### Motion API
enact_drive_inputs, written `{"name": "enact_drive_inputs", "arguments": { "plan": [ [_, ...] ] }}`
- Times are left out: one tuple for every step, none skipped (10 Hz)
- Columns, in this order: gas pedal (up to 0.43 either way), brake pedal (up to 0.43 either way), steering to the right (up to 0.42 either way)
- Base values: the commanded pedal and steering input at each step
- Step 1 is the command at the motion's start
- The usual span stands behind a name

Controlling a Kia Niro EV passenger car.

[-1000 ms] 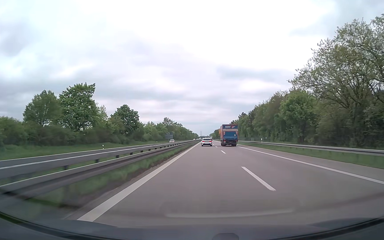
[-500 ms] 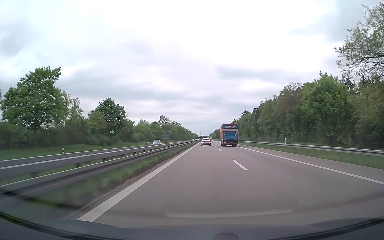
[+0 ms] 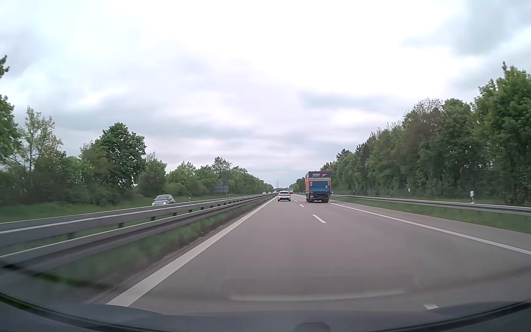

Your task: Follow the waypoints while adhering to traffic rules and regulations

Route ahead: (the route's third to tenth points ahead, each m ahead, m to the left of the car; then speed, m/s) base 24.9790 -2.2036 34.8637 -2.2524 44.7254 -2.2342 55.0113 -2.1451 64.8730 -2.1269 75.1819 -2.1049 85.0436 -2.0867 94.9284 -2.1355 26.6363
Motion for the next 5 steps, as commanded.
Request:
{"name": "enact_drive_inputs", "arguments": {
  "plan": [
    [0.000,0.000,-0.001],
    [0.000,0.000,-0.001],
    [0.000,0.000,-0.002],
    [0.000,0.000,-0.002],
    [0.000,0.000,-0.002]
  ]
}}
